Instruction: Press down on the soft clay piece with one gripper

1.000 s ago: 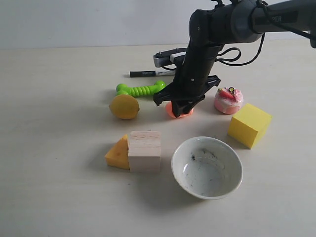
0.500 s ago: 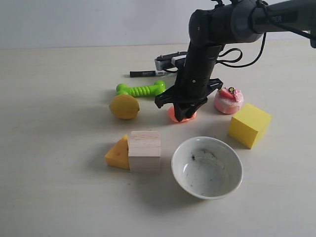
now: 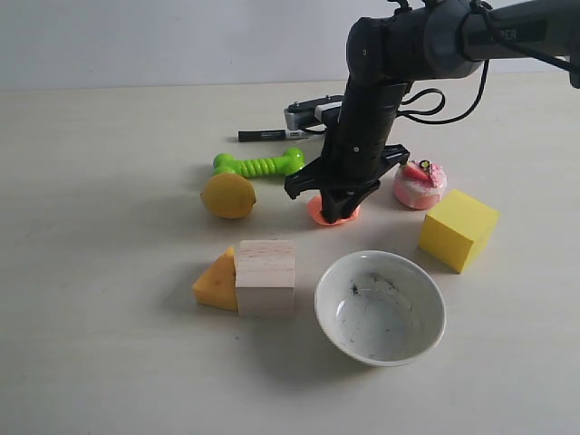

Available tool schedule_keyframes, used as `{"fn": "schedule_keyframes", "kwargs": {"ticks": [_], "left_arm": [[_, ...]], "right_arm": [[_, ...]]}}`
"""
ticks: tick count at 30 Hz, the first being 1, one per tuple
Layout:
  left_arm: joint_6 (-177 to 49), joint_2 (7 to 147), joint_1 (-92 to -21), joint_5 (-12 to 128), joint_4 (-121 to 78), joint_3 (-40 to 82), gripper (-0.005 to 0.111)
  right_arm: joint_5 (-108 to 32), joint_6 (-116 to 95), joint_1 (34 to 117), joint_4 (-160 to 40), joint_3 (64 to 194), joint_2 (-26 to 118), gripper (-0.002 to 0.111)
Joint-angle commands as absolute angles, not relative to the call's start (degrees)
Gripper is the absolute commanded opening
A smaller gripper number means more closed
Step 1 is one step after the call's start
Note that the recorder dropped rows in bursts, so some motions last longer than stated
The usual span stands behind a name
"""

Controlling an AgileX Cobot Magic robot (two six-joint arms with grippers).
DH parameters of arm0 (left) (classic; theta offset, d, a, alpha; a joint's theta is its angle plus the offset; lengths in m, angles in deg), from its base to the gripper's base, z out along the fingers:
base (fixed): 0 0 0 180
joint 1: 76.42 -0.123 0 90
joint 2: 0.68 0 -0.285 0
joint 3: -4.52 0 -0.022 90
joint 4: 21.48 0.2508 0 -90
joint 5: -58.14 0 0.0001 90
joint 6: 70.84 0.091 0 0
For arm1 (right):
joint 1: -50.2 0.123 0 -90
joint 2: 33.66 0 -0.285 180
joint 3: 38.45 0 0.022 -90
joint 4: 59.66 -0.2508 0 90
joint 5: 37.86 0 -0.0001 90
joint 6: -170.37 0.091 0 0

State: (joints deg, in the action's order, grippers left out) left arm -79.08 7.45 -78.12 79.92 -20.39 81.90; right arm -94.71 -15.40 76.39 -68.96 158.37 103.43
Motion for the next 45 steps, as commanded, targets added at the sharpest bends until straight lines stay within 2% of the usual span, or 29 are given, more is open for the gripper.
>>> {"fn": "schedule_keyframes", "kwargs": {"ticks": [1, 15, 22, 34, 36, 39, 42, 45], "left_arm": [[-79.51, 7.10, -78.11, 79.04, -20.40, 81.74, 0.000], [-79.51, 7.10, -78.11, 79.04, -20.40, 81.74, 0.000], [-79.51, 7.10, -78.11, 79.04, -20.40, 81.74, 0.000], [-79.51, 7.10, -78.11, 79.04, -20.40, 81.74, 0.000], [-79.51, 7.10, -78.11, 79.04, -20.40, 81.74, 0.000], [-79.51, 7.10, -78.11, 79.04, -20.40, 81.74, 0.000], [-79.51, 7.10, -78.11, 79.04, -20.40, 81.74, 0.000], [-79.51, 7.10, -78.11, 79.04, -20.40, 81.74, 0.000]], "right_arm": [[-94.58, -15.41, 76.21, -68.57, 158.37, 103.00, 0.020], [-95.06, -15.41, 76.21, -68.31, 158.37, 103.51, 0.006], [-95.23, -15.52, 76.21, -68.31, 158.37, 105.07, 0.005], [-94.71, -15.52, 76.21, -67.21, 158.37, 98.65, 0.005], [-94.04, -15.52, 76.21, -65.76, 157.64, 94.49, 0.000], [-81.25, -18.92, 76.21, -73.06, 147.44, 84.59, 0.000], [-65.85, -29.89, 76.21, -87.55, 130.77, 68.83, 0.000], [-63.16, -30.66, 76.21, -87.88, 124.80, 59.77, 0.000]]}}
